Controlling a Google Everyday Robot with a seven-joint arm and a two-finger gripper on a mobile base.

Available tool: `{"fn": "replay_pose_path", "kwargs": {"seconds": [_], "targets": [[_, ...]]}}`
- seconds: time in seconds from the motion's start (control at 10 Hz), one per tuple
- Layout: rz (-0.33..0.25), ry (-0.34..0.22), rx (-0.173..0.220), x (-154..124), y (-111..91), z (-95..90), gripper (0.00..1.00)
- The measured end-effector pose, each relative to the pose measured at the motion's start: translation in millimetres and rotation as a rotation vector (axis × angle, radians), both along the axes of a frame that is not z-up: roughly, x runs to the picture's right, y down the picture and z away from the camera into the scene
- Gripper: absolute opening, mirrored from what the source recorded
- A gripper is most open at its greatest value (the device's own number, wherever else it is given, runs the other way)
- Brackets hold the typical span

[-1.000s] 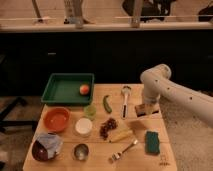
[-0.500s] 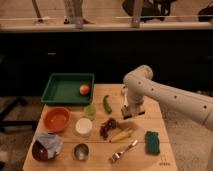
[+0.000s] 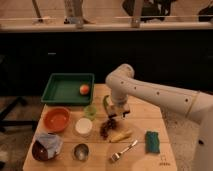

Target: Place eraser in plastic cup

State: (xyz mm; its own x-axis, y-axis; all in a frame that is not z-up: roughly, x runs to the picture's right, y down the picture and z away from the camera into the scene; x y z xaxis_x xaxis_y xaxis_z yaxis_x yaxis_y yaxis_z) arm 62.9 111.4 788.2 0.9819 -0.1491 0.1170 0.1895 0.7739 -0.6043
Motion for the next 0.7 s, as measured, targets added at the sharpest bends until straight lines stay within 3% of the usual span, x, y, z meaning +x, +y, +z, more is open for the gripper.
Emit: {"fn": "replay_pose_path", "kwargs": {"seconds": [0.2,0.7], "targets": [[0.028,0.022,-0.005,-6.3,-1.5,-0.1,0.00],[0.029,0.023,-0.007,-5.7,-0.9,0.2,0.00]]}}
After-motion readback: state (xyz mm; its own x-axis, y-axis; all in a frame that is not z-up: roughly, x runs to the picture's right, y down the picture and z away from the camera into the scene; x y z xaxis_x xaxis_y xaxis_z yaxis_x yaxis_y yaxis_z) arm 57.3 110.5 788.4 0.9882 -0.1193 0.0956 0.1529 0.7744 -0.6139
